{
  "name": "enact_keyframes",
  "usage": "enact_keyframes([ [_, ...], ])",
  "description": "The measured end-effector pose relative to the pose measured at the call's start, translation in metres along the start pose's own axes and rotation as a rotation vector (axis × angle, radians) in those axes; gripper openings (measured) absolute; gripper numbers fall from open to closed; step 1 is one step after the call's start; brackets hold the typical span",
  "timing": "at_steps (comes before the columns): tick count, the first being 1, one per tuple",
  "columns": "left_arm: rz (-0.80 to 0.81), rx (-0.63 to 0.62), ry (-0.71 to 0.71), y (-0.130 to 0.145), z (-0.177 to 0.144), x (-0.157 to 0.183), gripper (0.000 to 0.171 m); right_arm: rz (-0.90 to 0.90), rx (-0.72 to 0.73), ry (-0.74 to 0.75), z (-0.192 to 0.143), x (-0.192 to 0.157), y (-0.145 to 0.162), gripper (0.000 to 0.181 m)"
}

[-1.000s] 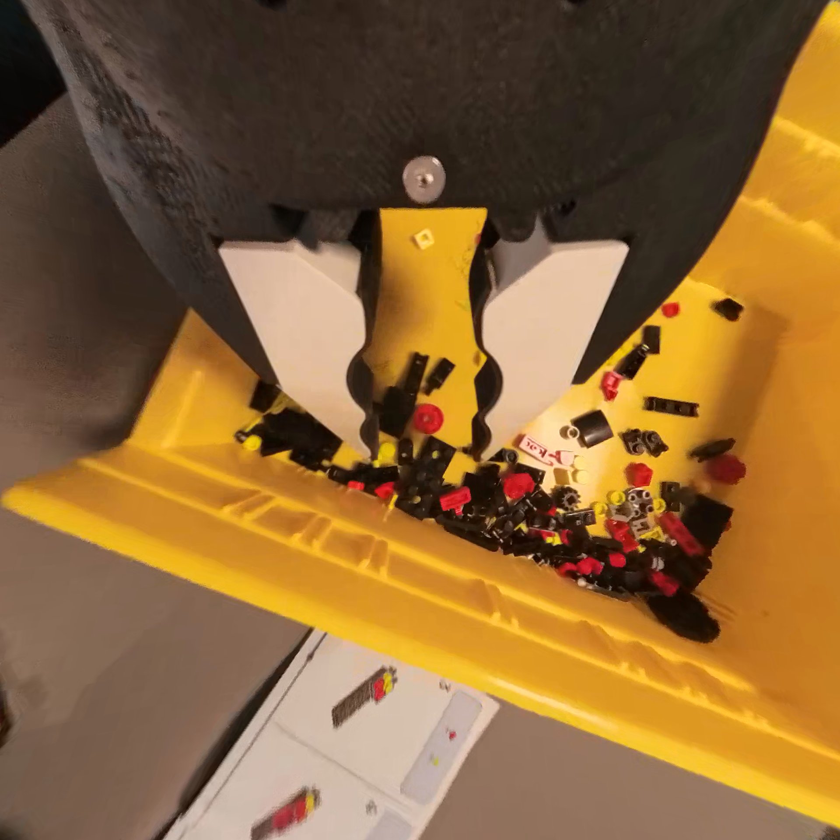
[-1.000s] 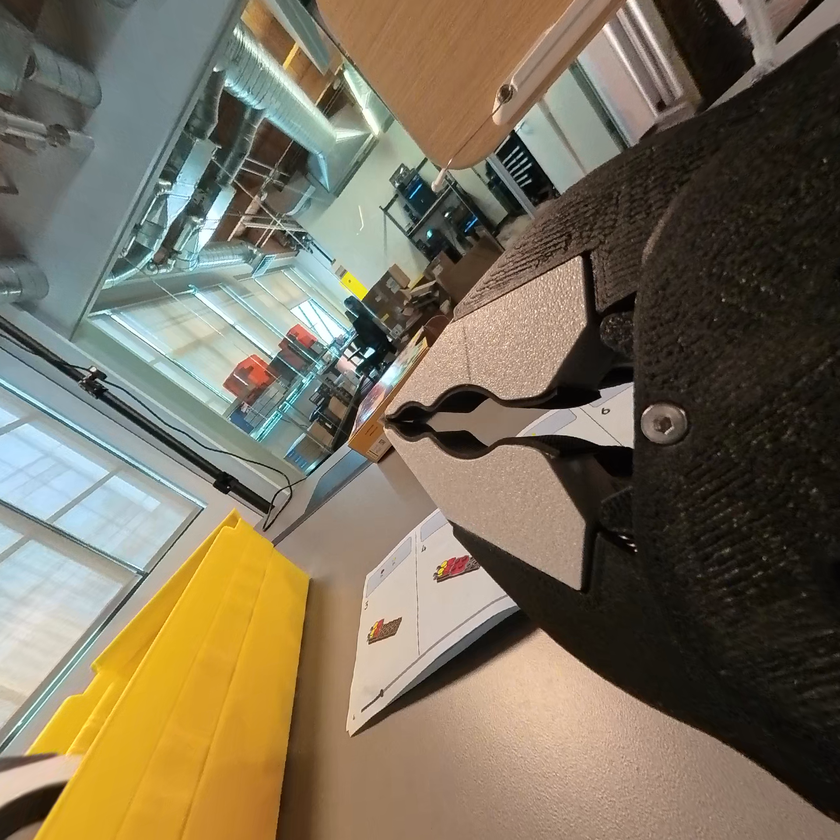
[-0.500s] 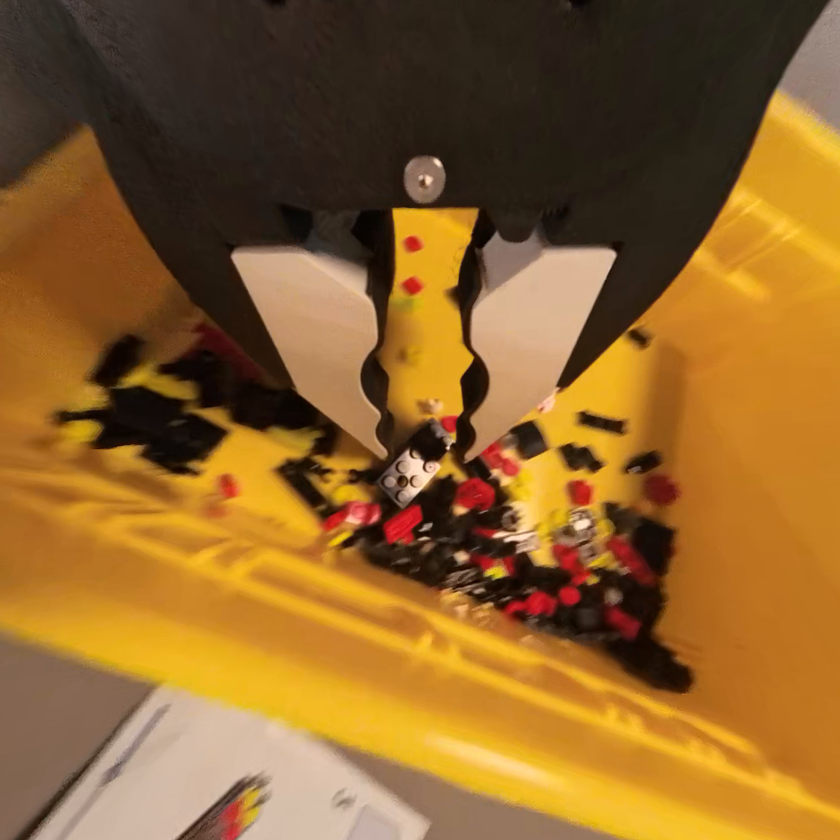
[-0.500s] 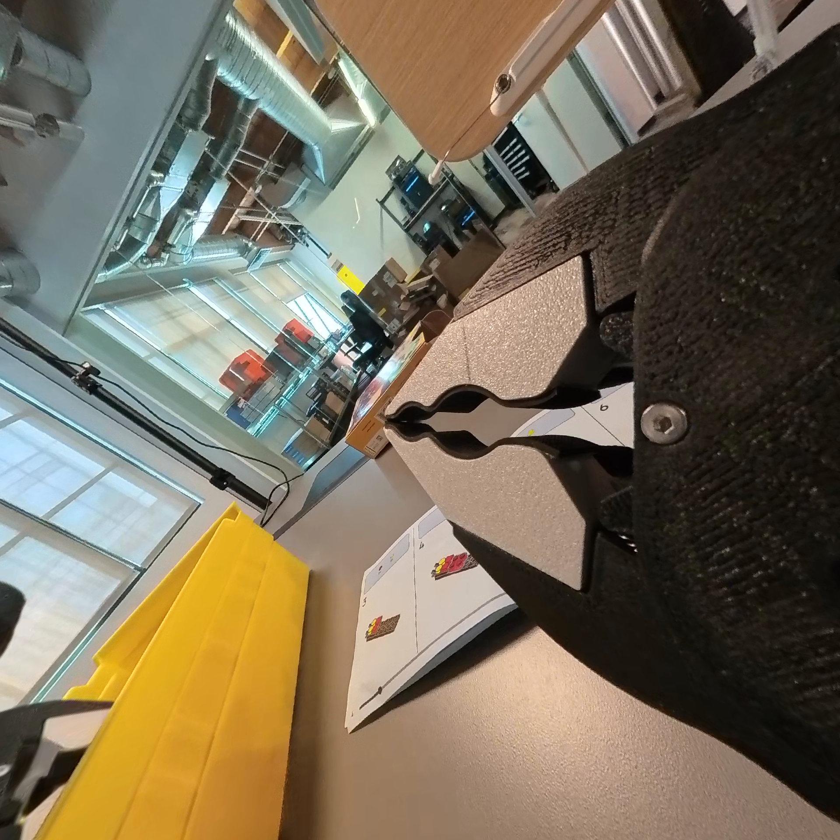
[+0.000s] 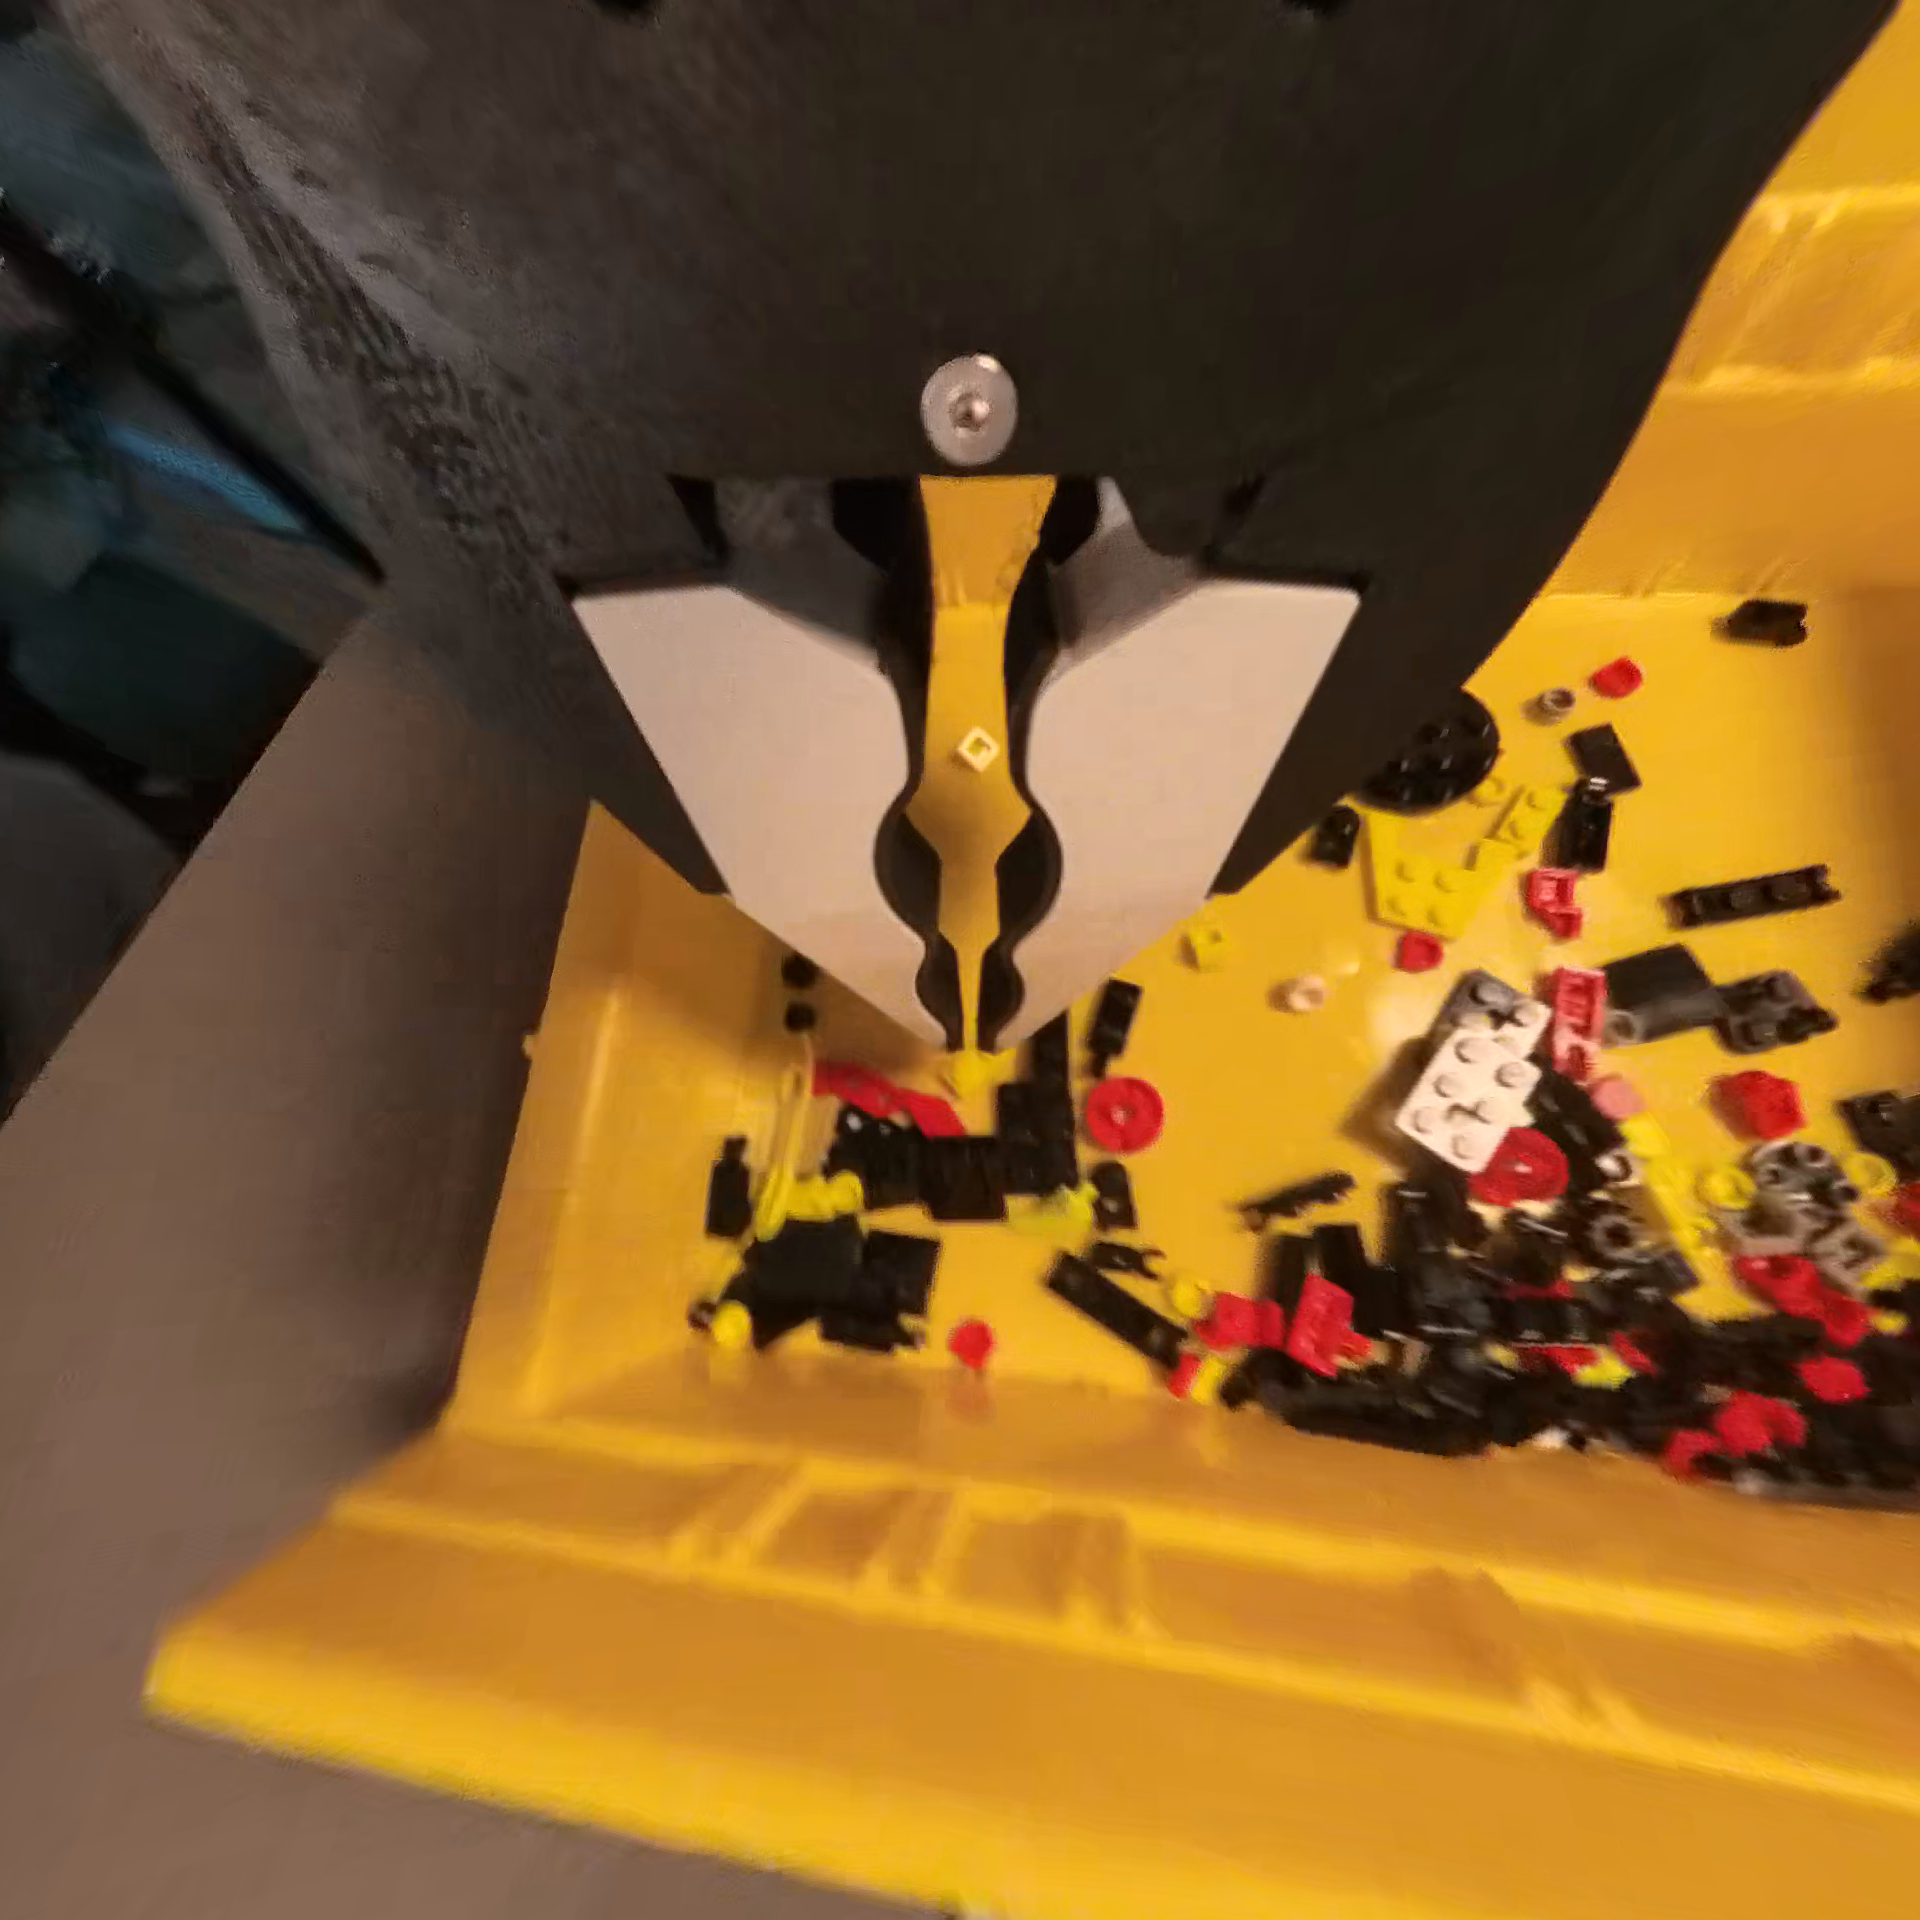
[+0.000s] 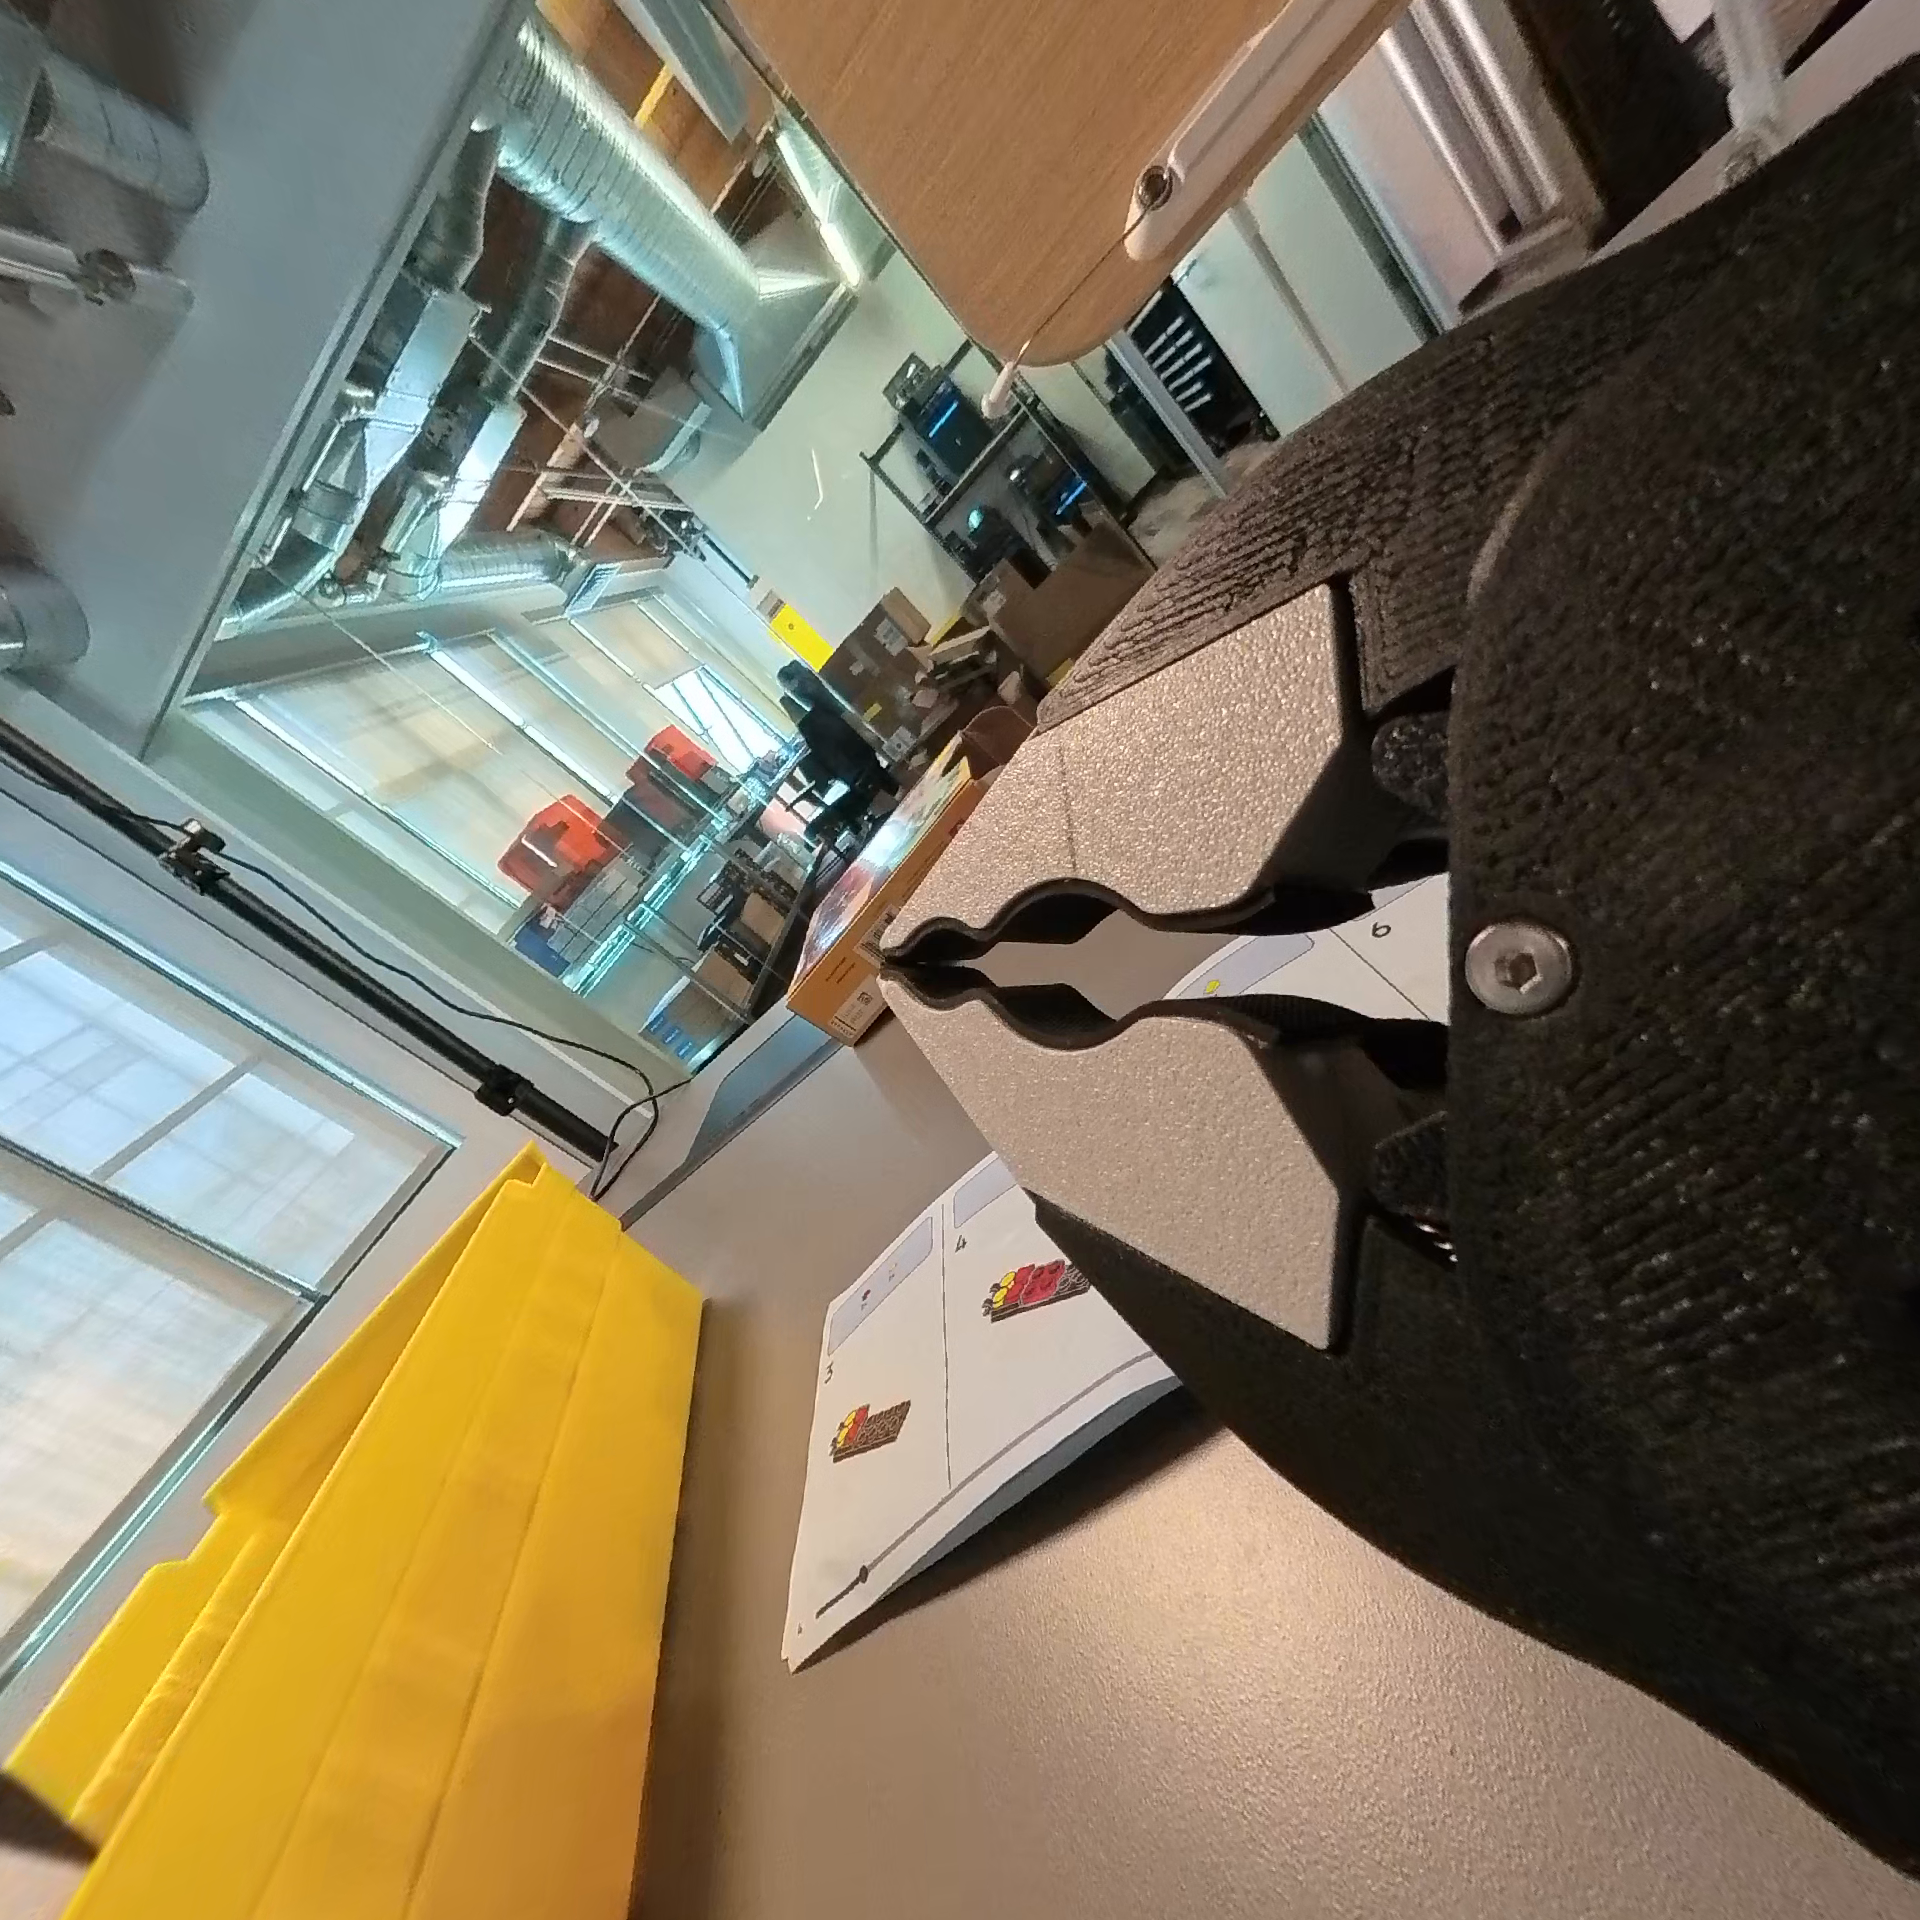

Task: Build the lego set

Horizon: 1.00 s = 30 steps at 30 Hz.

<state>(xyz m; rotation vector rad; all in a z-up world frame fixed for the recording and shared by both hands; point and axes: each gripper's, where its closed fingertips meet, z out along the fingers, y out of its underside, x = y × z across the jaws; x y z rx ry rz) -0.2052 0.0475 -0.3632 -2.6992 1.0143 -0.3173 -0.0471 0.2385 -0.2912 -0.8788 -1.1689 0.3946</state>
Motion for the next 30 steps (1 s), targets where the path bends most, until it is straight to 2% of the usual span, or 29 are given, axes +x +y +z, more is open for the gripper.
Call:
enact_keyframes([
  [4,0.031,-0.082,0.027,0.014,0.012,0.017,0.001,-0.001,-0.001,-0.001,0.000,0.000,0.000,0.000],
  [8,0.031,-0.073,0.047,0.010,0.020,0.025,0.013,-0.003,0.000,-0.001,0.000,0.000,0.000,0.000],
  [10,0.024,-0.102,0.045,0.013,0.024,0.025,0.020,-0.003,0.000,-0.001,0.000,0.000,0.000,0.000],
  [20,0.007,-0.080,-0.028,-0.003,0.029,0.013,0.022,-0.005,0.001,-0.006,0.000,-0.001,-0.001,0.000],
  [23,-0.011,-0.084,-0.033,-0.006,0.030,0.012,0.016,-0.003,0.002,-0.006,0.000,-0.001,-0.001,0.000],
  [27,-0.013,-0.098,-0.025,-0.003,0.028,0.012,0.000,-0.002,0.003,-0.008,0.000,-0.002,-0.001,0.000],
  [30,-0.029,-0.117,-0.036,0.006,0.026,0.005,0.000,-0.001,0.003,-0.009,0.000,-0.002,-0.001,0.000],
])
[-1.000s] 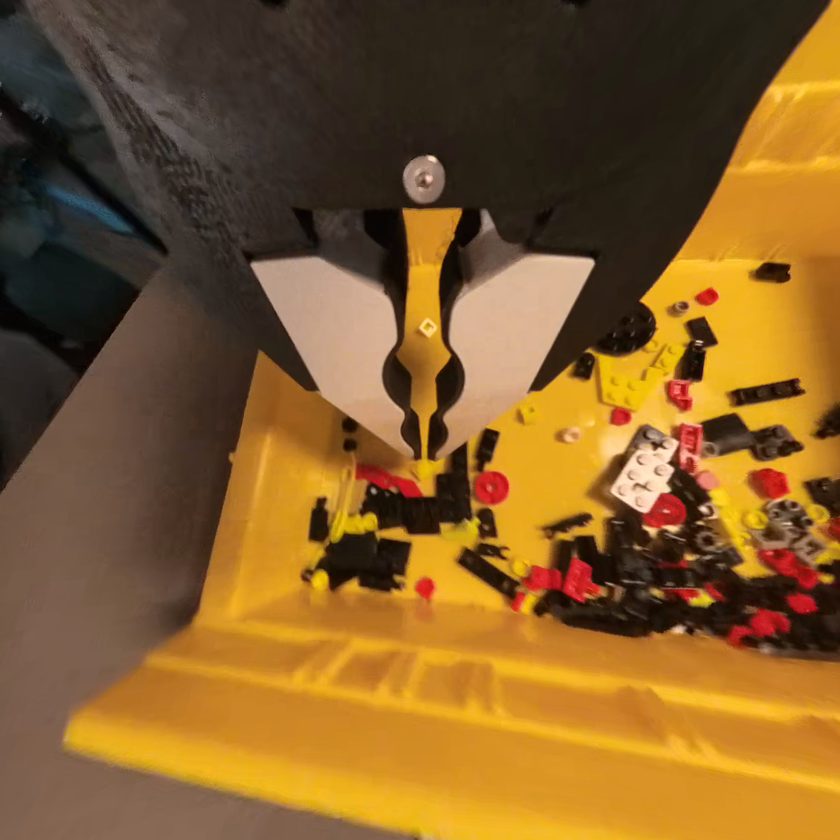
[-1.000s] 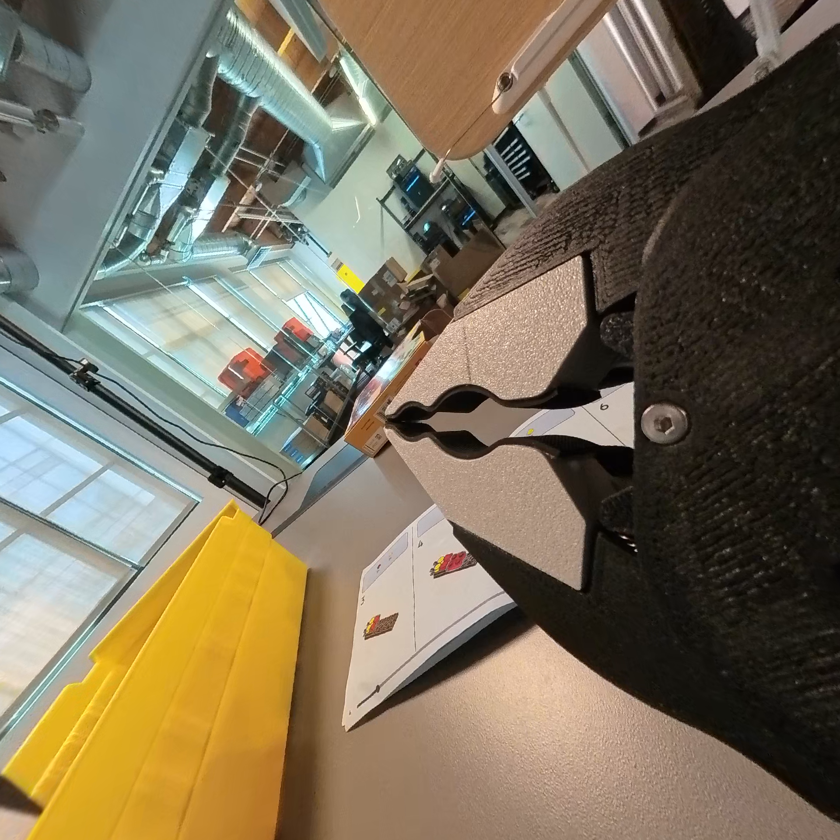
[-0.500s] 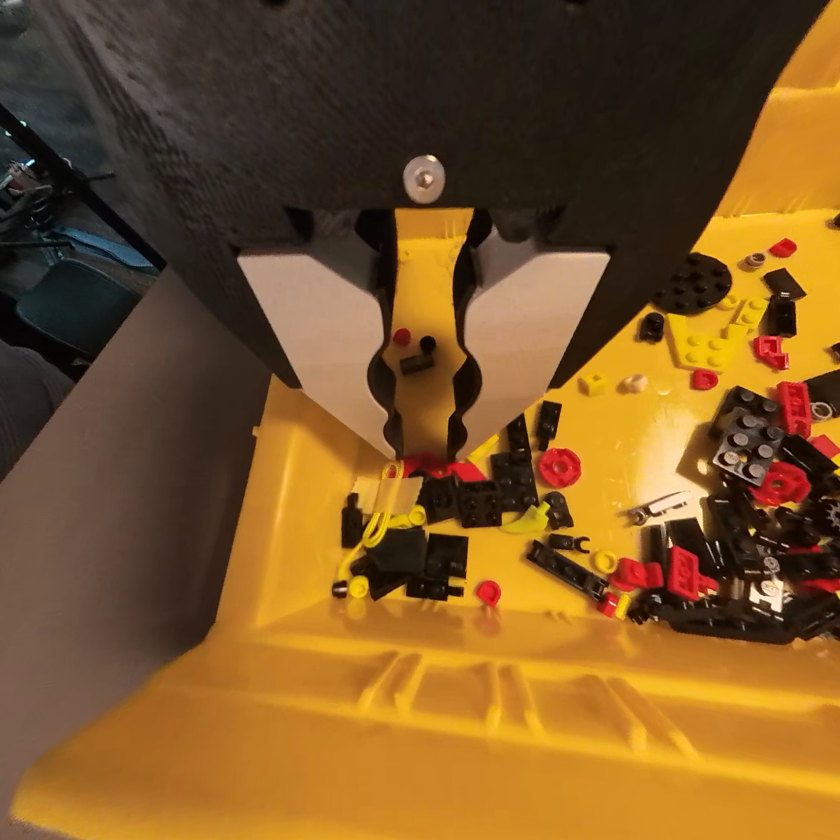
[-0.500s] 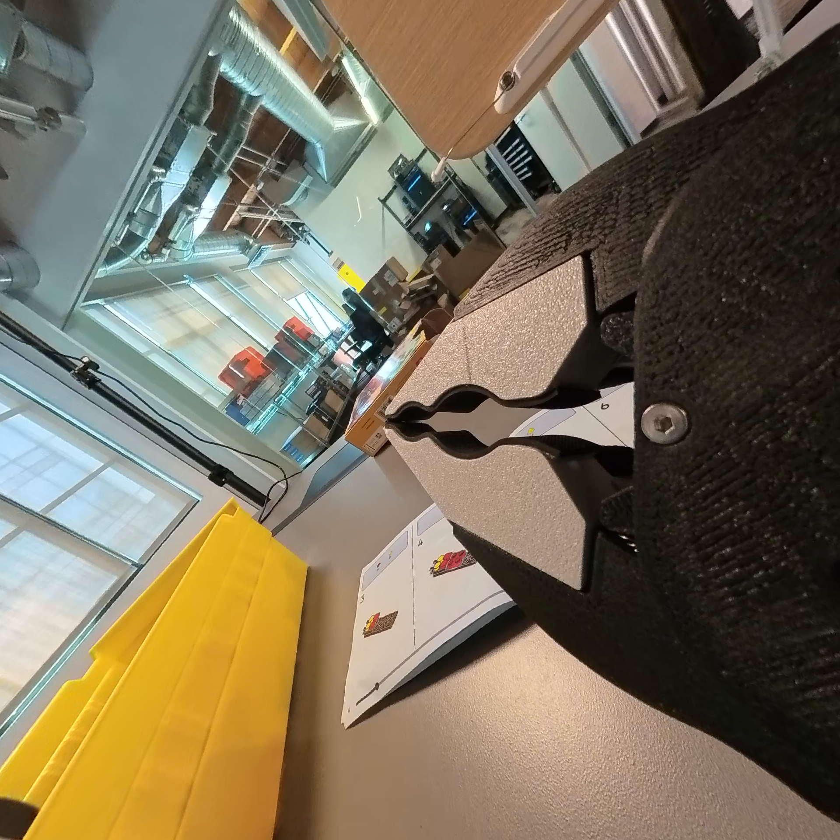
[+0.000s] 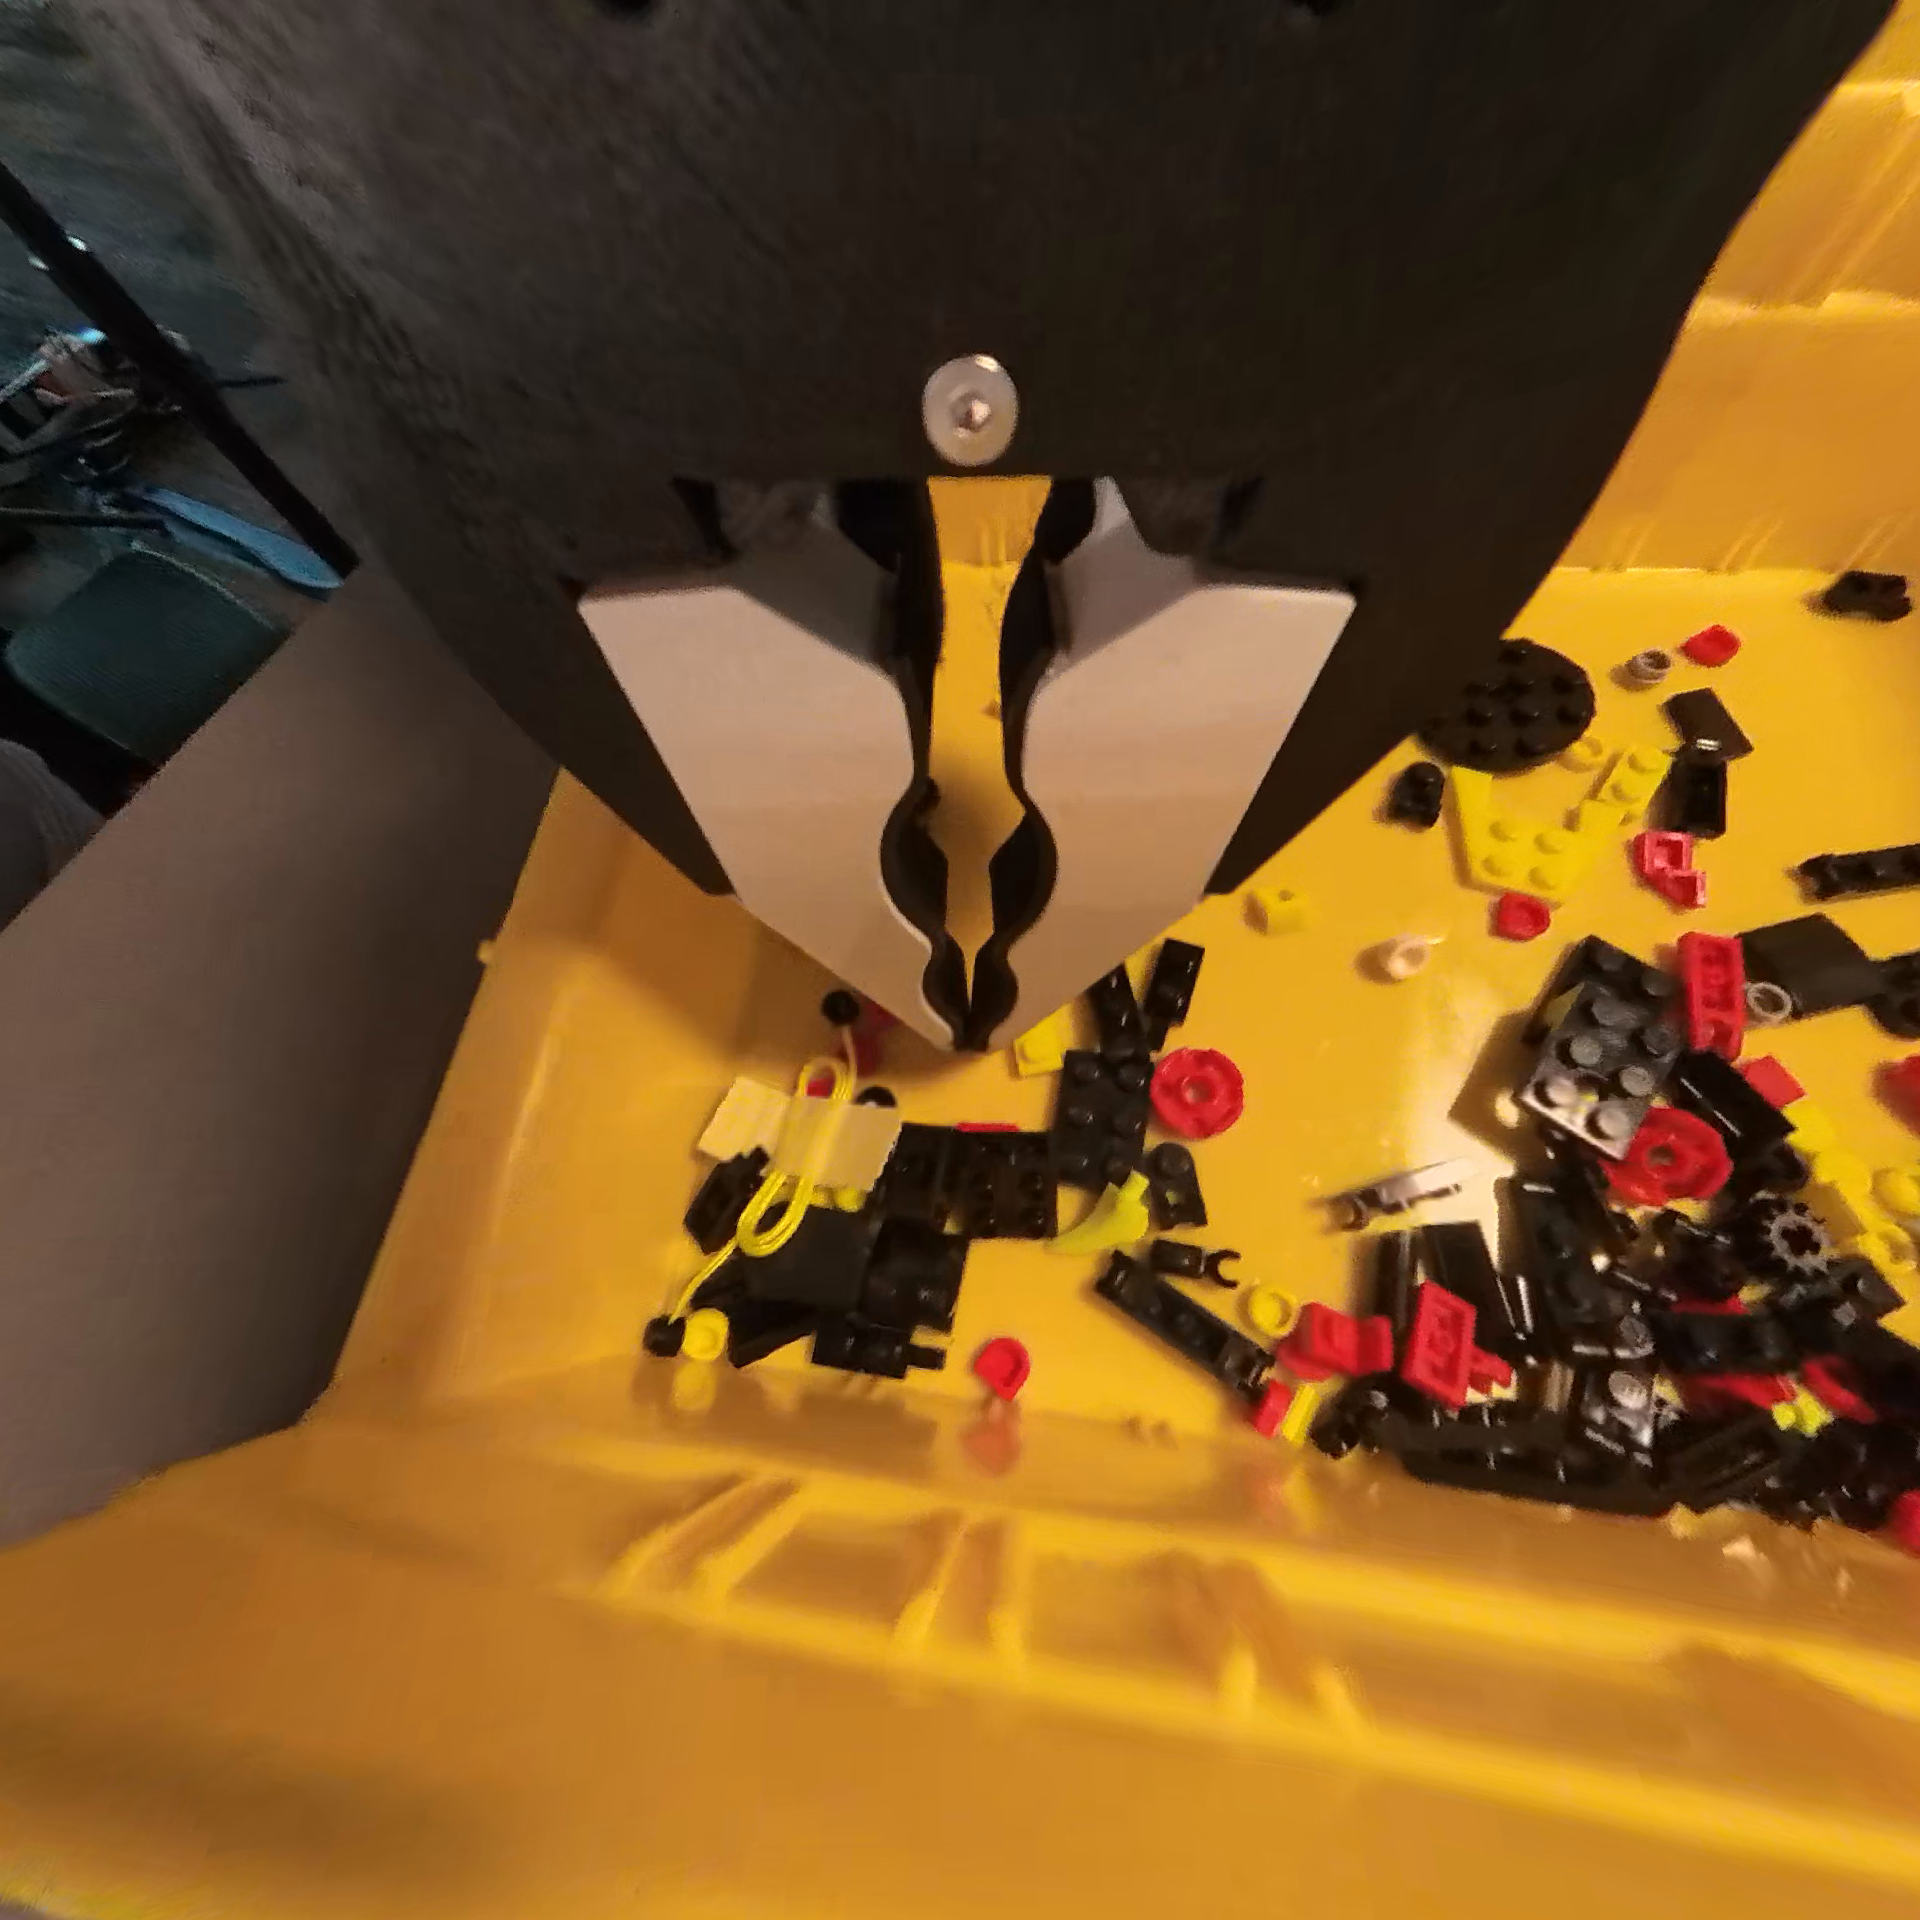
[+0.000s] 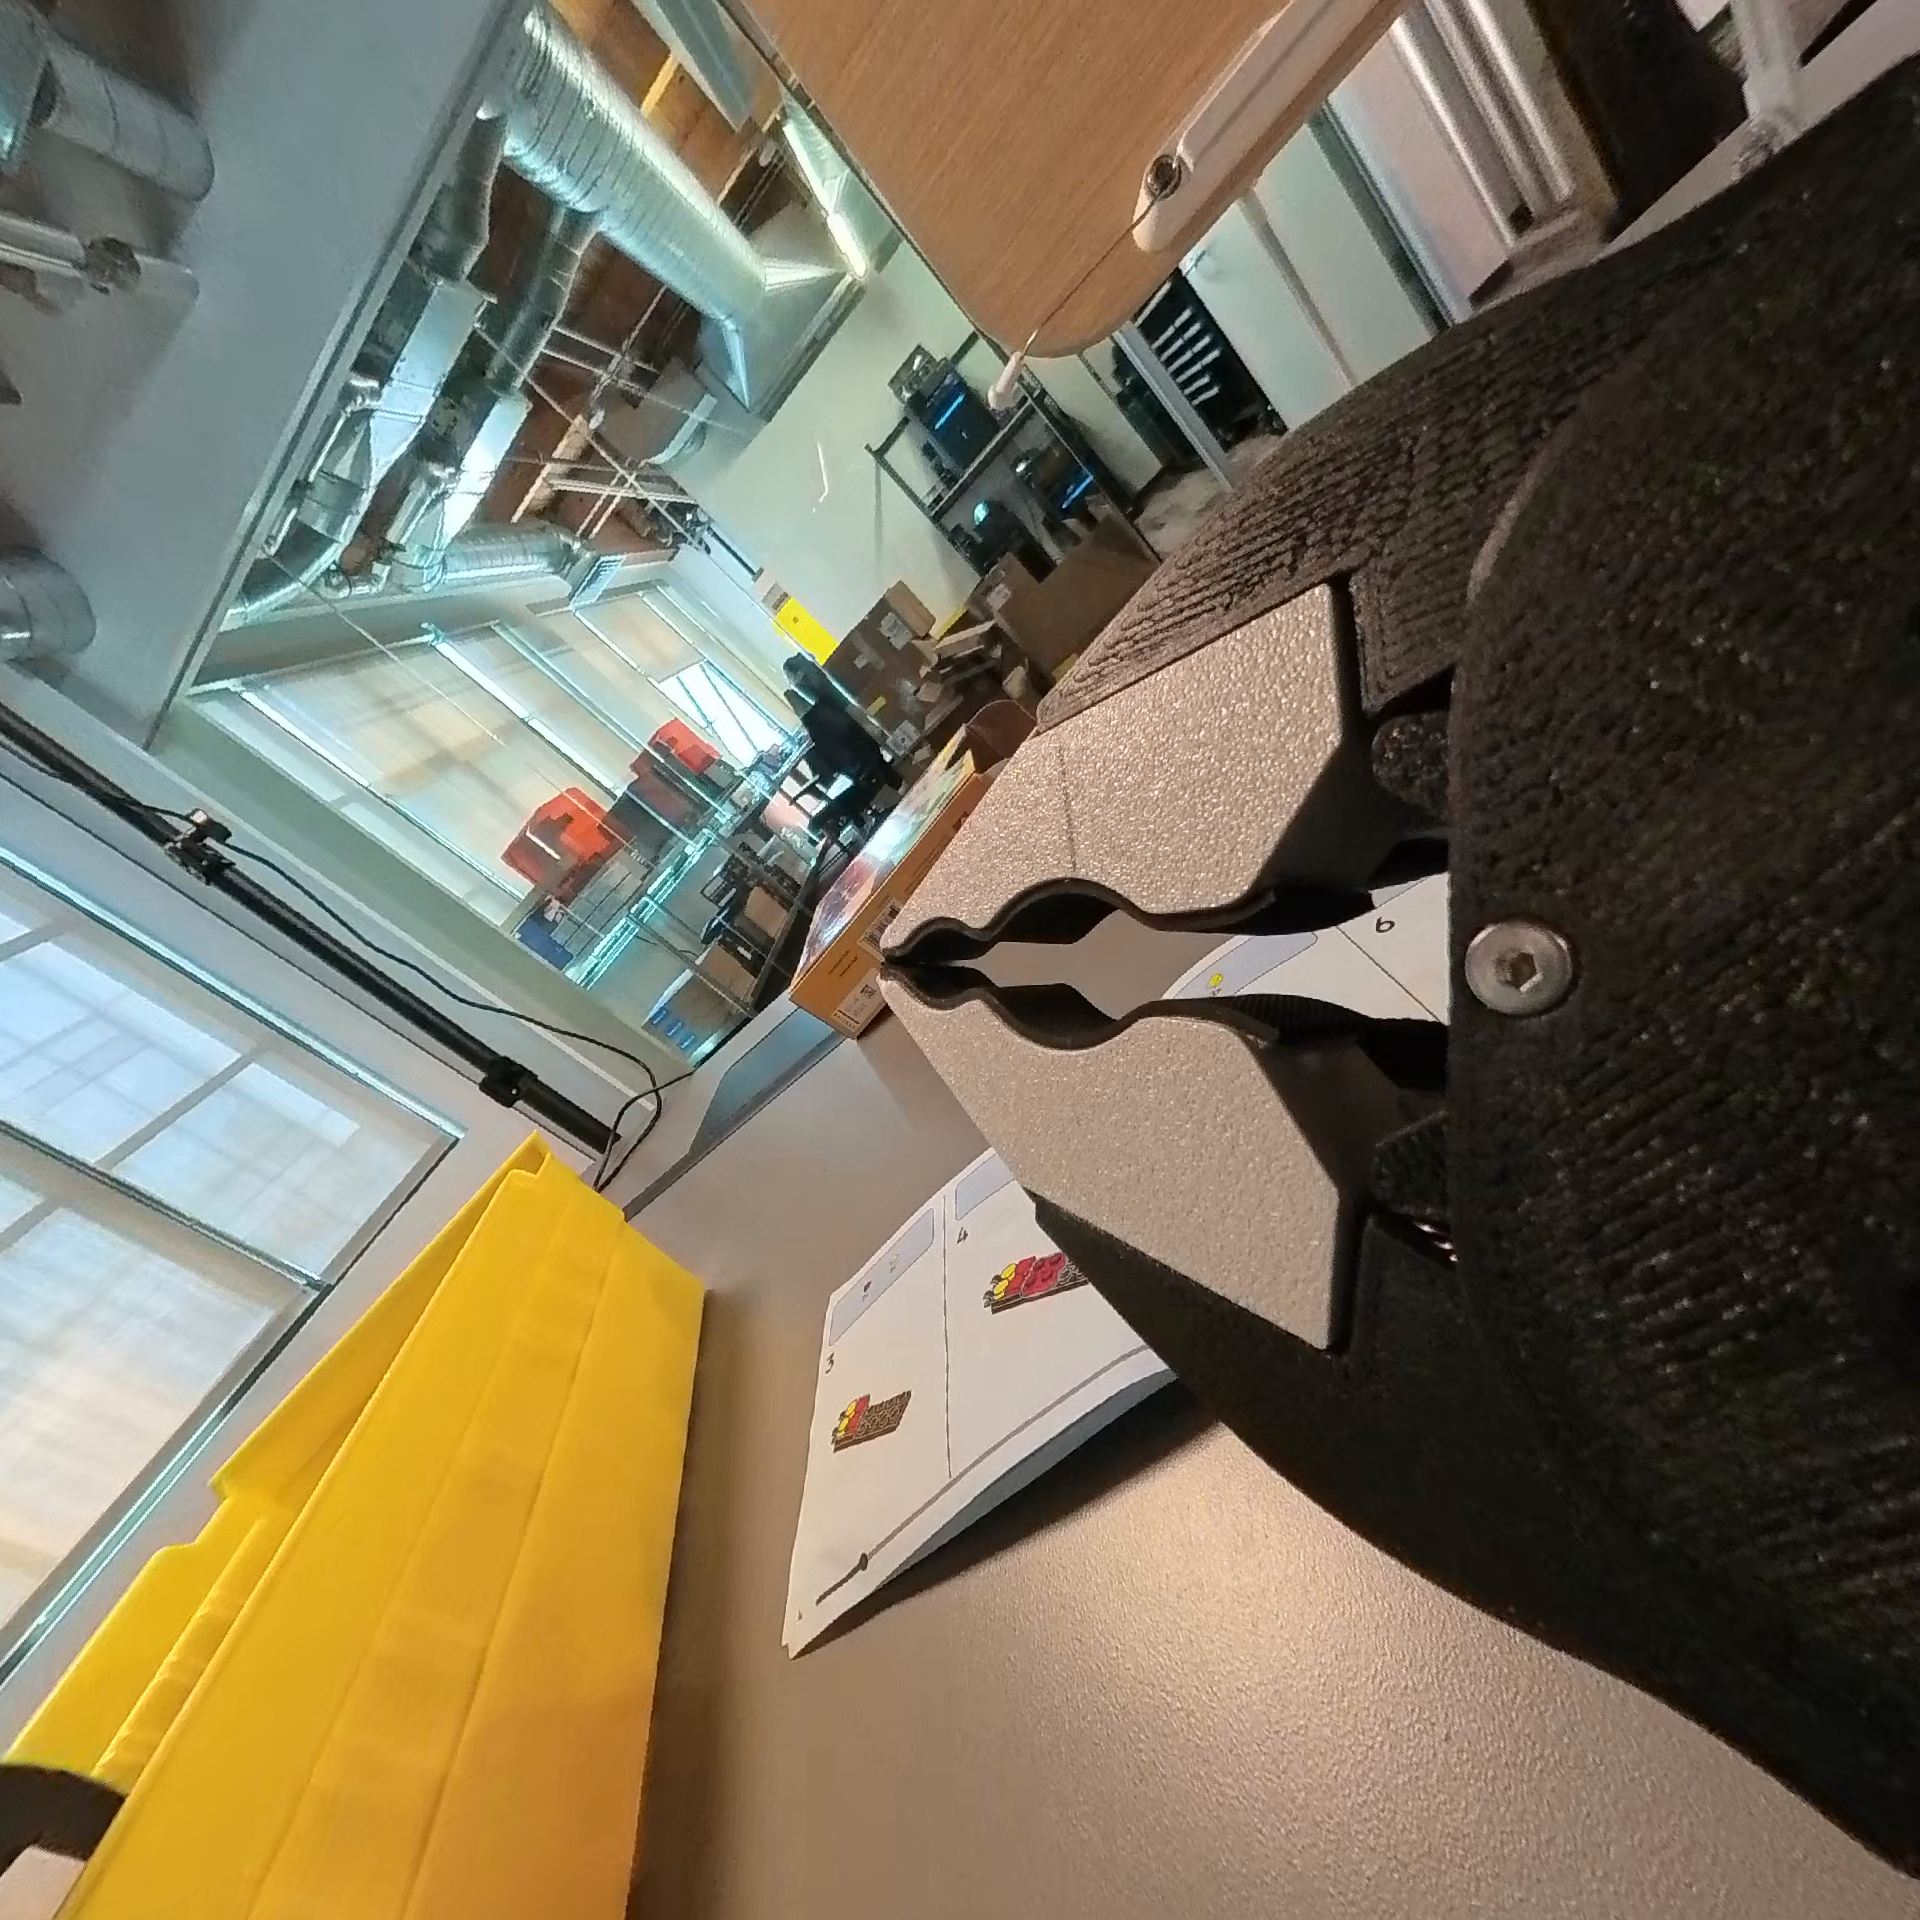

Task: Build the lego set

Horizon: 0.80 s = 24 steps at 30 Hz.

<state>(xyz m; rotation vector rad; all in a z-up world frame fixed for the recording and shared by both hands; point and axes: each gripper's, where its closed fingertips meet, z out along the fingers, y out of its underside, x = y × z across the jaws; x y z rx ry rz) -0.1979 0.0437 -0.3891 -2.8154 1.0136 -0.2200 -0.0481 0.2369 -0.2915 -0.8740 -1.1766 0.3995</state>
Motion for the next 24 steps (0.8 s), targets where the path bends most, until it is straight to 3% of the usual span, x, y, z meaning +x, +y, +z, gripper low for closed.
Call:
enact_keyframes([
  [8,0.073,0.075,0.076,0.000,-0.011,0.013,0.017,-0.004,-0.001,-0.007,0.000,-0.002,0.000,0.000],
  [14,0.145,0.015,0.028,0.009,-0.003,0.010,0.017,-0.003,-0.003,-0.006,0.000,-0.002,0.001,0.000],
  [18,0.155,0.015,-0.002,0.010,-0.001,0.007,0.008,-0.004,-0.003,-0.004,0.000,-0.001,0.001,0.000],
  [22,0.140,0.007,-0.179,0.009,-0.014,-0.013,0.008,-0.001,0.001,0.002,0.000,0.000,0.000,0.000],
  [24,0.115,0.171,-0.320,-0.019,-0.045,-0.016,0.007,0.003,0.002,0.005,0.000,0.001,0.000,0.000],
])
